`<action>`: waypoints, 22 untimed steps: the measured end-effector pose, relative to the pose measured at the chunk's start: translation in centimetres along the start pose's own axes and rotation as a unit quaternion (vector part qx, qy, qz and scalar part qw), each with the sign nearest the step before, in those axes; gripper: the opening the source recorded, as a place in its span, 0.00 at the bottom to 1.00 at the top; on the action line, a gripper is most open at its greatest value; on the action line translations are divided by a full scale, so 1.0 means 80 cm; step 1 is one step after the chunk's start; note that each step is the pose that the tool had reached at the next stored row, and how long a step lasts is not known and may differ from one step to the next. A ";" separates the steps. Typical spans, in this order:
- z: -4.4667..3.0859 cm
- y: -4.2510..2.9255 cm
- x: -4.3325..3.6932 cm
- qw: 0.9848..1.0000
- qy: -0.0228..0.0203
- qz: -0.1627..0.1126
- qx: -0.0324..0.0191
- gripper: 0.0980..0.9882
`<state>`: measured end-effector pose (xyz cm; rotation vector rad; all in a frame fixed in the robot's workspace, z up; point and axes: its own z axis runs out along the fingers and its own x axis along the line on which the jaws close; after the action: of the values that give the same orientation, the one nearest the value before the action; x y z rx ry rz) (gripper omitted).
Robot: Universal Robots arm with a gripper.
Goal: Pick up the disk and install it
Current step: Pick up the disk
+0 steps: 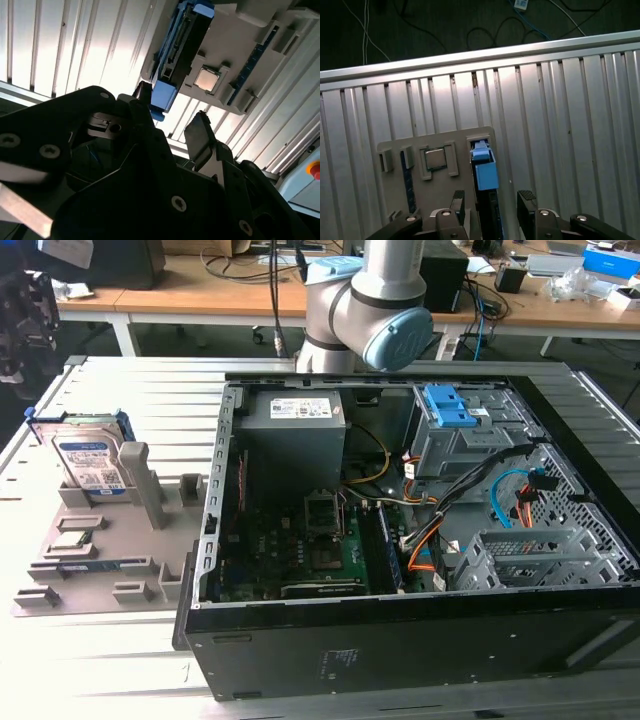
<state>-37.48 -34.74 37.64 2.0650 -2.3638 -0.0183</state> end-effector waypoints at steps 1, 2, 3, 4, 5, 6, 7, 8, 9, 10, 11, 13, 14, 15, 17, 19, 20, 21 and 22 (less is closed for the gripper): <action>0.0069 -0.0001 0.000 1.000 0.000 -0.001 0.000 0.50; 0.0087 -0.0001 0.000 1.000 0.000 -0.001 0.000 0.50; 0.0103 -0.0001 0.000 1.000 0.000 -0.001 0.000 0.50; 0.0119 -0.0002 0.000 1.000 0.000 -0.001 0.000 0.50; 0.0140 -0.0002 0.000 1.000 0.000 -0.001 0.000 0.50; 0.0155 -0.0002 0.000 1.000 0.000 -0.001 0.000 0.50; 0.0161 -0.0002 0.000 1.000 0.000 -0.001 0.000 0.50; 0.0170 -0.0002 0.000 1.000 0.000 -0.001 0.000 0.50; 0.0180 -0.0002 0.000 1.000 0.000 -0.001 0.000 0.50; 0.0202 -0.0002 0.000 1.000 0.000 -0.001 0.000 0.50; 0.0220 -0.0002 0.000 1.000 0.000 -0.001 0.000 0.50; 0.0246 -0.0003 0.000 1.000 0.000 -0.001 0.000 0.50; 0.0254 -0.0003 0.000 1.000 0.000 -0.001 0.000 0.50; 0.0266 -0.0003 0.000 1.000 0.000 -0.001 0.000 0.50; 0.0299 -0.0004 0.000 1.000 0.000 -0.001 0.000 0.50; 0.0329 -0.0004 0.000 1.000 0.000 -0.001 0.000 0.50; 0.0348 -0.0004 0.000 1.000 0.000 -0.001 0.000 0.50; 0.0364 -0.0004 0.000 1.000 0.000 -0.001 0.000 0.50; 0.0385 -0.0004 0.000 1.000 0.000 -0.001 0.000 0.50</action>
<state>-37.47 -34.74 34.56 2.0681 -2.3608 -0.0175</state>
